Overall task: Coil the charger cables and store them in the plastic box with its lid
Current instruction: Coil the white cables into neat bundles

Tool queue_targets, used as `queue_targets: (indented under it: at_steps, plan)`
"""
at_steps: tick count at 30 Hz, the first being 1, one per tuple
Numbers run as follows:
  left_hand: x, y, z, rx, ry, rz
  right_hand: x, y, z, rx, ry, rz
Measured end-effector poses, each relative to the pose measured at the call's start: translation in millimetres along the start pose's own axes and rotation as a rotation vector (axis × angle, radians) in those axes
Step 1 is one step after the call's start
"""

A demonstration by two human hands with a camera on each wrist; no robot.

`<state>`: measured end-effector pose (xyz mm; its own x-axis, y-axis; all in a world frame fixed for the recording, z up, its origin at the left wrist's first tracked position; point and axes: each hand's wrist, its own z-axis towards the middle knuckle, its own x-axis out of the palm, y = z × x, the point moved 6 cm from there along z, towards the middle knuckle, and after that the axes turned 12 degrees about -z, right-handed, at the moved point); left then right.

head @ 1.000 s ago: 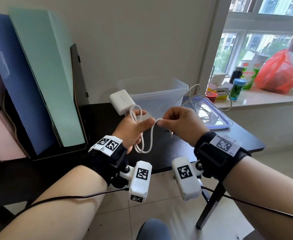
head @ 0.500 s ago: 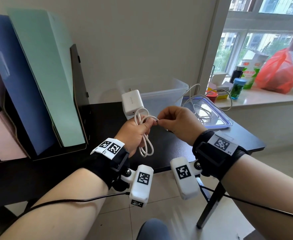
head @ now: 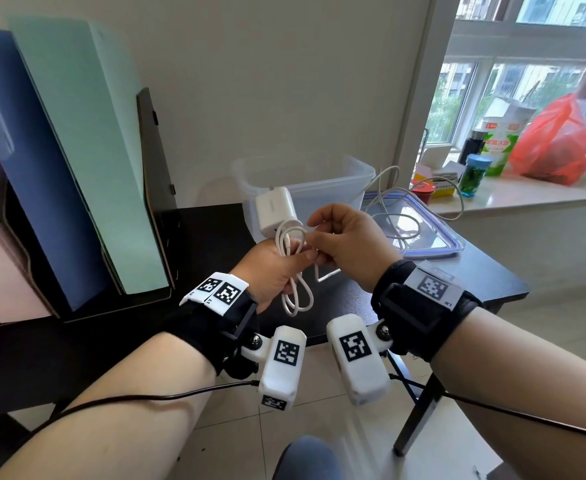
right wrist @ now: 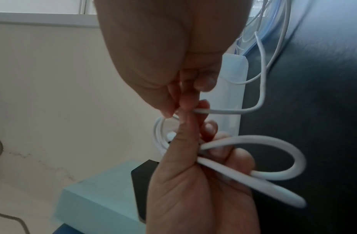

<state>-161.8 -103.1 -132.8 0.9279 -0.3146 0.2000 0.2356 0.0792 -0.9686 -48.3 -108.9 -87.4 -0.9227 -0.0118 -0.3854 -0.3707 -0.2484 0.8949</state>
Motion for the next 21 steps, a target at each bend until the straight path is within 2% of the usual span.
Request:
queue_targets:
  at_steps: [8, 12, 14, 17, 19, 21]
  plan:
    - [5.0, 4.2, -2.3, -0.035, -0.013, 0.042, -3.5, -5.3, 1.5, -0.008, -0.073, -0.03]
    - [2.5, 2.9, -0.9, -0.007, -0.079, 0.037, -10.5, -13.7, 2.5, 0.037, -0.11, -0.026]
    - [1.5, -0.1, 0.1, 0.021, -0.115, 0.026, -12.6, -23.8, 2.0, 0.116, -0.057, -0.042]
    - [0.2, -4.3, 2.5, 0.055, -0.144, -0.054, -6.0, -39.0, -4.8, 0.256, 0.131, -0.132]
    - [1.0, -6.4, 3.2, 0.045, -0.131, -0.1, -0.3, -43.1, -9.8, 0.268, 0.211, -0.186]
    - [2.3, -7.5, 2.9, 0.025, -0.126, -0.159, 1.1, -44.0, -10.6, 0.207, 0.226, -0.352]
